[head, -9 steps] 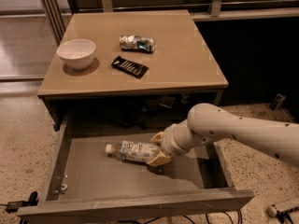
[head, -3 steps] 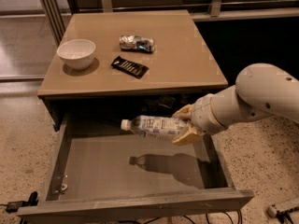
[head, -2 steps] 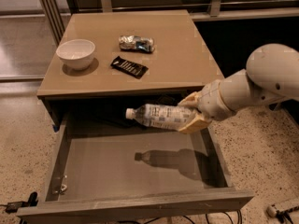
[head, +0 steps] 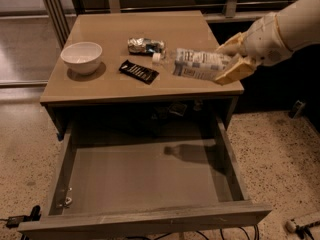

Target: Pick blue plastic bottle from top drawer and place on counter

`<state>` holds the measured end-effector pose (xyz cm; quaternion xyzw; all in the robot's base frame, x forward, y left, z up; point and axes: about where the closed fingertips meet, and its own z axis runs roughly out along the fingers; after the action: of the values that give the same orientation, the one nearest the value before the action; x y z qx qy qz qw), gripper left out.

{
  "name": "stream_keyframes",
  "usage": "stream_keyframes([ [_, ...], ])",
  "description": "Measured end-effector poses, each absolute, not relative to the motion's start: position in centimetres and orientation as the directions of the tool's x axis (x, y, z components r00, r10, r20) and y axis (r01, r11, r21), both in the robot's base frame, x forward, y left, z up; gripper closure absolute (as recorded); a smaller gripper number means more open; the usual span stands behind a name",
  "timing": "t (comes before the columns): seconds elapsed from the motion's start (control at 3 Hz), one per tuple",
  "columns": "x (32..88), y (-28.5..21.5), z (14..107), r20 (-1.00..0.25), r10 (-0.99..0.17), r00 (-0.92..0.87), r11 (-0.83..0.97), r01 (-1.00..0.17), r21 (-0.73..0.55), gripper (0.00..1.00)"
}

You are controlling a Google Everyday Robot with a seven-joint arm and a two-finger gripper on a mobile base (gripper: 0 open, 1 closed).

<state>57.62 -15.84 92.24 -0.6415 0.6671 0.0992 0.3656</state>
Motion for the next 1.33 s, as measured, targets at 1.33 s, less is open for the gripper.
stream_keyframes([
  [1.33, 65.6, -17.2, 93.7, -0.602, -0.798, 0.017, 0.27, -0.884, -0.382, 1.0],
])
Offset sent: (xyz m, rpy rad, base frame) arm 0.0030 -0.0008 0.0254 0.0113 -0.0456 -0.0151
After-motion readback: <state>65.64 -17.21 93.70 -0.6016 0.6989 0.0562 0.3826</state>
